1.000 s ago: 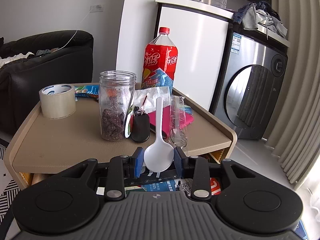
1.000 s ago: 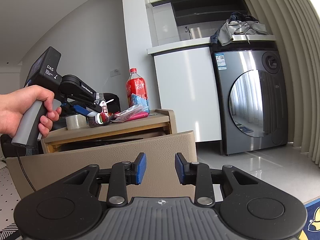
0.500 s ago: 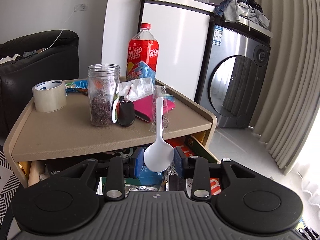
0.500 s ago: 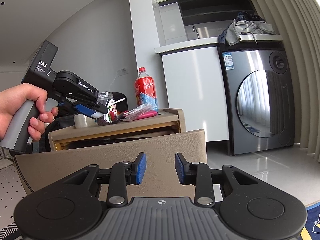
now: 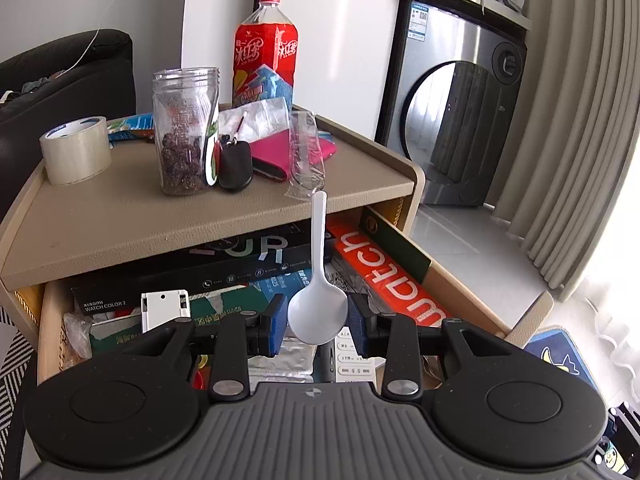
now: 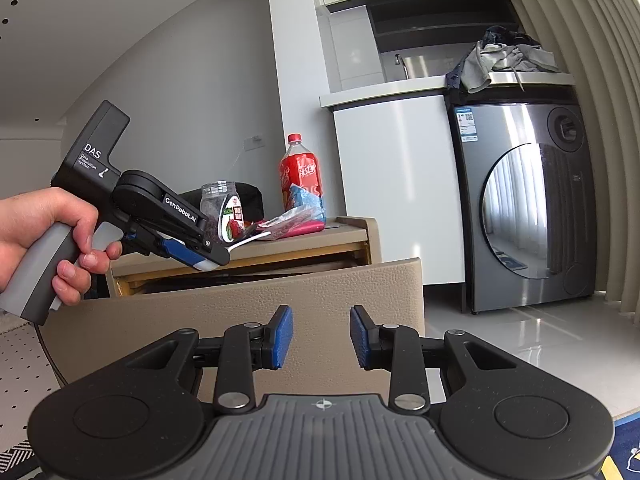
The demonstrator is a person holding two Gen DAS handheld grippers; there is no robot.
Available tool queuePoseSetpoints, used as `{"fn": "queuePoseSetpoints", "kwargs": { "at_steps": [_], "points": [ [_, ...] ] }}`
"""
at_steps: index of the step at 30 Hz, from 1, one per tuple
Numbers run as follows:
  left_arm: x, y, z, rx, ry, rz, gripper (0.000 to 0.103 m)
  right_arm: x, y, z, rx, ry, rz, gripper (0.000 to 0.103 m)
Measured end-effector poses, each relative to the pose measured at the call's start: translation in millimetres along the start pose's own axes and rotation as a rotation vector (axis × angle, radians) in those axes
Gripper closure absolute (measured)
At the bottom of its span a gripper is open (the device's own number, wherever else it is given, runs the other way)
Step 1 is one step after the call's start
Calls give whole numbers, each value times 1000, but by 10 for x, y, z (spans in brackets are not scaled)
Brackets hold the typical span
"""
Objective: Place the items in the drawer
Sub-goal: 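Carry the white spoon over the open drawer with the left gripper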
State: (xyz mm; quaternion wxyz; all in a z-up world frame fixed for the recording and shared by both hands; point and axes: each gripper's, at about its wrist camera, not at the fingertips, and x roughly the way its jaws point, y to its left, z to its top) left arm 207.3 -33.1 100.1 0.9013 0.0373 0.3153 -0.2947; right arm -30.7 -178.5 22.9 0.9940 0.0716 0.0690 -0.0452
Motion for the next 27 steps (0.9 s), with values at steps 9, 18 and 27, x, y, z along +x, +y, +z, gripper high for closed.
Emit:
{"fn": "queuePoseSetpoints", "kwargs": {
  "at_steps": [9,18,27],
  "points": [
    [86,30,-94,8,55,-14,66,-1,21,-16,-3,4,13,68],
    [142,1,-164,23,83,-24,66,18,36,-26,-10,9,17,68],
    [176,-6,-235,28,99,-32,66,24,34,-28,-11,14,22,68]
  ]
}}
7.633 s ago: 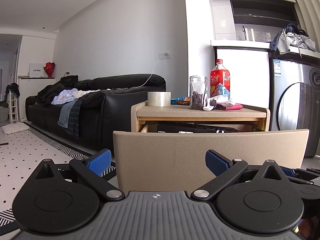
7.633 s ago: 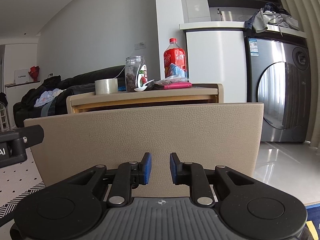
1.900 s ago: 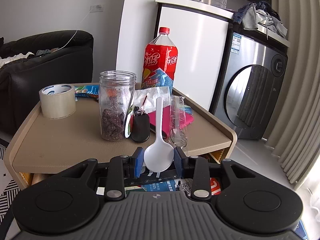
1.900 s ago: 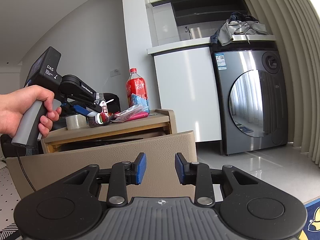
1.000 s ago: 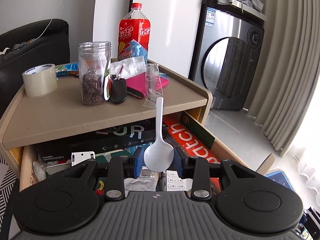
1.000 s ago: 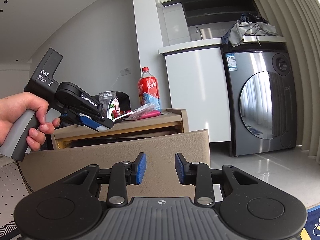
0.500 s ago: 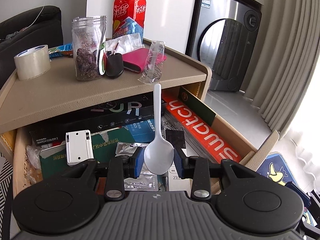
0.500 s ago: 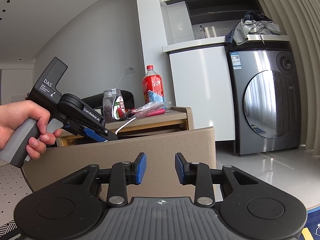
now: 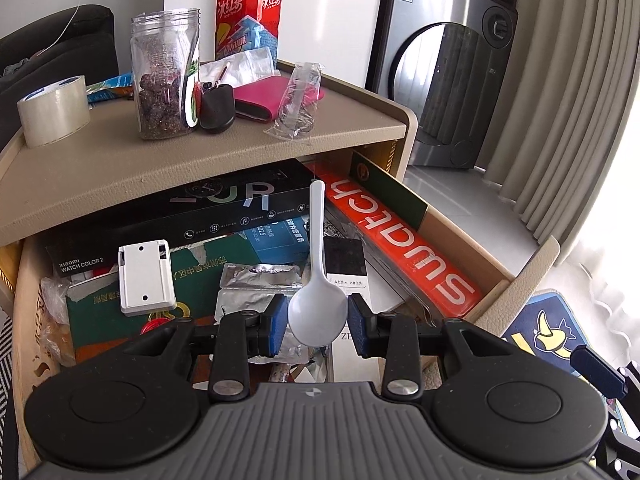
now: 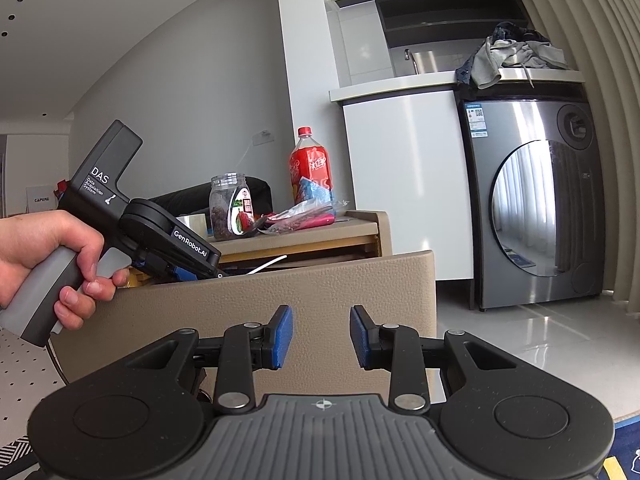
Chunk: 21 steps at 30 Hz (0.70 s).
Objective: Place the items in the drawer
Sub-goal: 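Carry the white spoon over the open drawer with the left gripper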
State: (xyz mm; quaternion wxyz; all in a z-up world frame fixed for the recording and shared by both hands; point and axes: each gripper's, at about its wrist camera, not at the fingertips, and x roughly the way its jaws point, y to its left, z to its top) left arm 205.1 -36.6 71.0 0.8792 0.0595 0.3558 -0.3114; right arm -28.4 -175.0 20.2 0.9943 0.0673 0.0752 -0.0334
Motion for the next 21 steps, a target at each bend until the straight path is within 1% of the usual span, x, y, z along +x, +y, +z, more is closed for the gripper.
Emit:
{"fn": "queuePoseSetpoints", "kwargs": {
  "at_steps": [13,15,21],
  "points": [
    [6,7,-24,-9,3,-1,66,-9,17,-11,-4,2,3,68],
    [8,21,-33,-17,-1,-3,63,-9,20,-13,-5,2,2,67],
    [14,65,-60,-45,-14,-17,61,-6,12,-9,-7,3,3,68]
  ]
}}
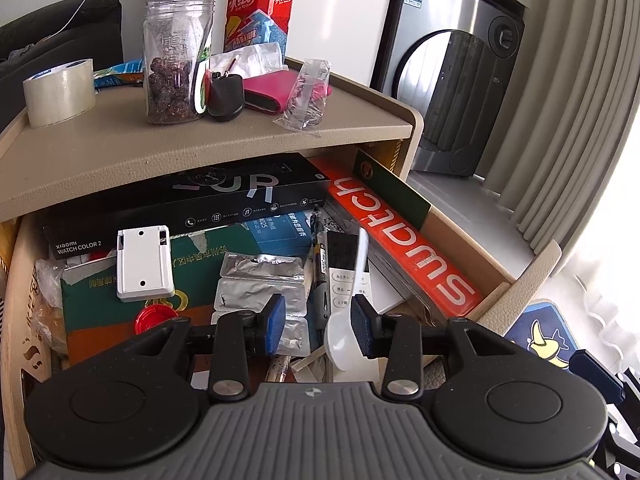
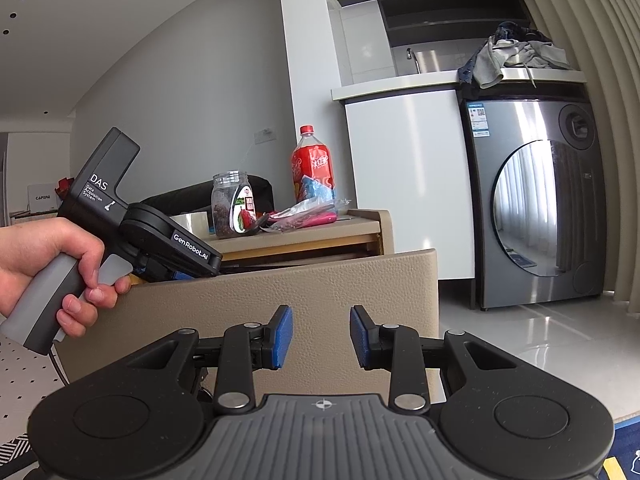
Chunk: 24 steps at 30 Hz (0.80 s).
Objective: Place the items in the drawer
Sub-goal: 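Carry the white spoon over the open drawer with the left gripper, then lower the spoon into the drawer and open the left gripper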
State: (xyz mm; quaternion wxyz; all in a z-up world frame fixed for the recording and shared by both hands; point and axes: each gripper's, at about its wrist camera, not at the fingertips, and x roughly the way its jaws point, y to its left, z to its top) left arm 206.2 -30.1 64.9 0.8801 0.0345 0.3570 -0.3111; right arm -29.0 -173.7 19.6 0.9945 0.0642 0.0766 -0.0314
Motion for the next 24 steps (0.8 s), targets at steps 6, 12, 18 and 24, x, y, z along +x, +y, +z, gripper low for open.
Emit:
{"fn": "queuePoseSetpoints", "kwargs": {
  "at_steps": [6,12,18,24],
  "points": [
    [-7,-7,-9,1,-8,4,61,7,14,0,-6,1,5,68],
    [-14,-6,-29,-3,-24,13,60,7,22,-4,-2,0,3,68],
    [-23,-11,-43,-4,-33,23,59,14,30,-4,-7,1,3,68],
    [-39,-18,-67,-4,-50,33,58,17,38,-8,-11,3,4,68]
  ]
}}
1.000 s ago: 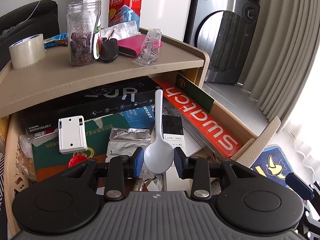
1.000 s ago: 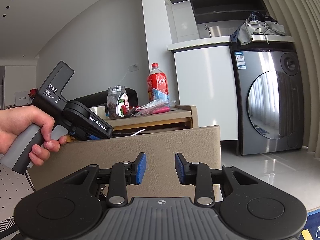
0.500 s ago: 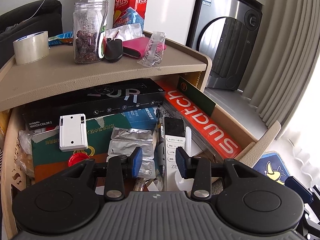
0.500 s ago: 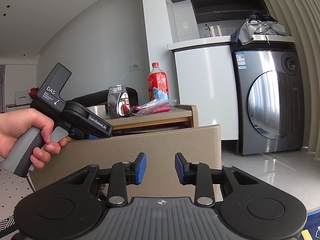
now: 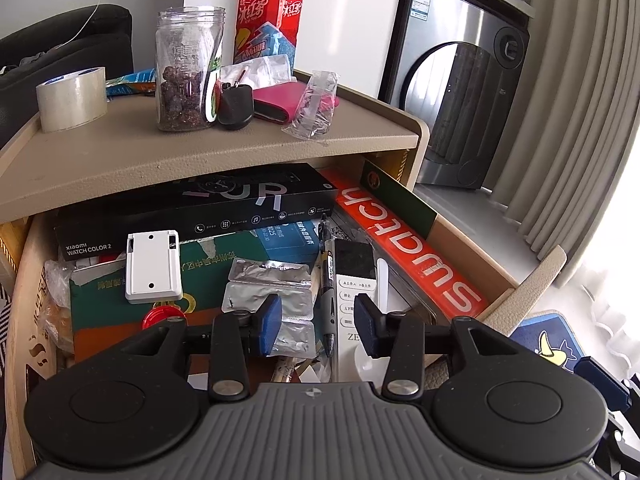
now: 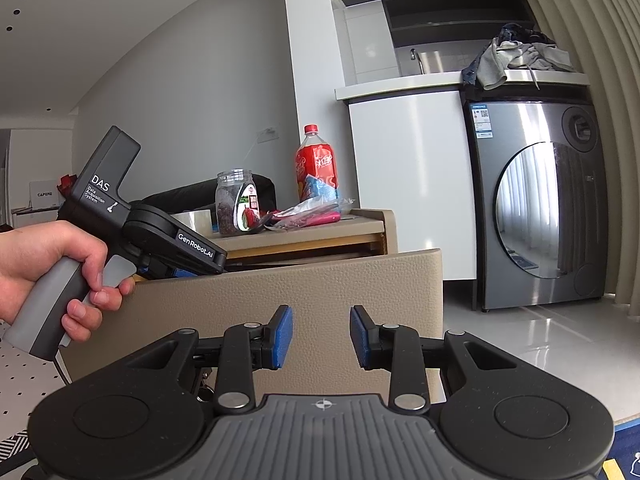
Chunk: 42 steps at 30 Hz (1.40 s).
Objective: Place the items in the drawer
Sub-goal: 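Lower the spoon into the drawer and open the left gripper, then withdraw the left gripper up and away from the drawer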
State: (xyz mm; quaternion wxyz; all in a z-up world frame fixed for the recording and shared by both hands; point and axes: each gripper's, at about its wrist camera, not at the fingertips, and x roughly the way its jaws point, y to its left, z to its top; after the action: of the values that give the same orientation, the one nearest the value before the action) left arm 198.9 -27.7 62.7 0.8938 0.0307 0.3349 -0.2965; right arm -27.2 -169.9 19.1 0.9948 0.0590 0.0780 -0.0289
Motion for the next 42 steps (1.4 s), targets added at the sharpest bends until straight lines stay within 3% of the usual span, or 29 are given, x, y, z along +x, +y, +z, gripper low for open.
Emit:
{"fn": "queuePoseSetpoints", "kwargs": {
  "at_steps": [13,26,33,42],
  "points": [
    [-40,1,-36,-19,-30,19,56,4,9,-10,-5,2,1,68],
    [-502,-184,-108,-4,-272,103,51,19,54,-49,-19,10,4,68],
    [-750,-278,-342,26,-388,200,44,16,97,-73,-31,15,6,68],
    [-1045,-418,-705,16,-501,240,28,29,173,-105,-50,25,12,68]
  ]
}}
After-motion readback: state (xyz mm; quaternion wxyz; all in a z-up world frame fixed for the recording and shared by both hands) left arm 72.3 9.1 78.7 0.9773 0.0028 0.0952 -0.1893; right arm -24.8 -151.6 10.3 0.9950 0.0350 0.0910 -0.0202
